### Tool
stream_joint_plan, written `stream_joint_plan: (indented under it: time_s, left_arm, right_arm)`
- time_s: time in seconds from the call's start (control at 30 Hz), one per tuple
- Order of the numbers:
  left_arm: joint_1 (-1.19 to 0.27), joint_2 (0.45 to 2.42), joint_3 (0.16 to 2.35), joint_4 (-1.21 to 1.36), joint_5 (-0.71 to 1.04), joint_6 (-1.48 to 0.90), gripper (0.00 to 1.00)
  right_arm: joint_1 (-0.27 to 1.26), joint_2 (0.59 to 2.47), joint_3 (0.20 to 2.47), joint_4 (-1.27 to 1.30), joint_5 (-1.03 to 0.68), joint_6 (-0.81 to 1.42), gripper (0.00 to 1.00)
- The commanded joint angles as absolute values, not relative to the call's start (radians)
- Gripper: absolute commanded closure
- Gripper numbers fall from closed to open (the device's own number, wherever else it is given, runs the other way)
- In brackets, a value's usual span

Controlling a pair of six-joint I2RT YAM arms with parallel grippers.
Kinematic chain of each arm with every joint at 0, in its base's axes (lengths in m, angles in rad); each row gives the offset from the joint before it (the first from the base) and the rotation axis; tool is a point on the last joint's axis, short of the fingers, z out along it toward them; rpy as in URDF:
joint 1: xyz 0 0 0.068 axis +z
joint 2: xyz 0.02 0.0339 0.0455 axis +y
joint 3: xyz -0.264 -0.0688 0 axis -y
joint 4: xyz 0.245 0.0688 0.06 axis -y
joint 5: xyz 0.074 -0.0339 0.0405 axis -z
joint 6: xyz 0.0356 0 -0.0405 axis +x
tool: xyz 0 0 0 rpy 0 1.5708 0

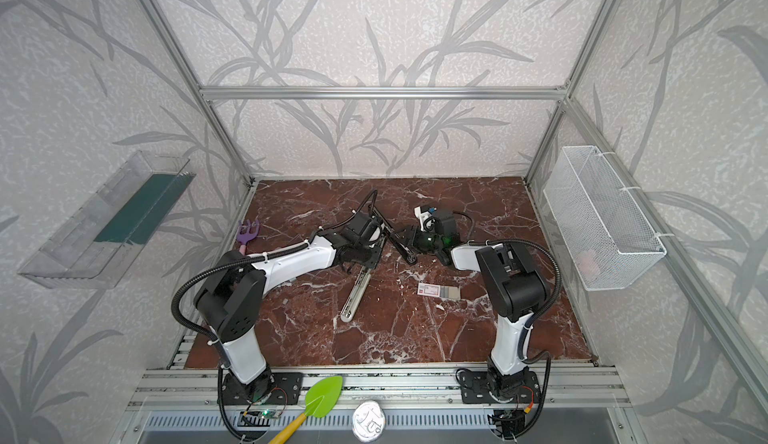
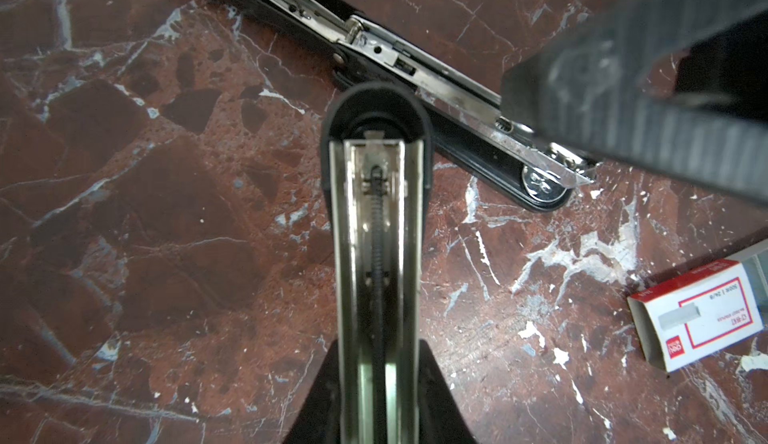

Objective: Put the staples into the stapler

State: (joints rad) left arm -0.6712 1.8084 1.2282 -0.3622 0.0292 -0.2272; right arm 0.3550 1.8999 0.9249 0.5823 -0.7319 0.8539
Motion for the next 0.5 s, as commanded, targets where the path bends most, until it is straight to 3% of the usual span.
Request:
stream_joint_plan:
  time_s: [0.0, 0.47]
  left_arm:
    - [-0.678, 1.757, 1.221, -0.322, 0.045, -0.208, 1.0]
    - [-0.685, 1.721, 1.19, -0.274, 0.075, -0.202, 1.0]
  right_arm:
    - [0.378, 1.92, 0.955, 0.669, -0.778, 0.888, 0.44]
    - [0.399, 1.996, 1.002, 0.768, -0.801, 0.956, 0.44]
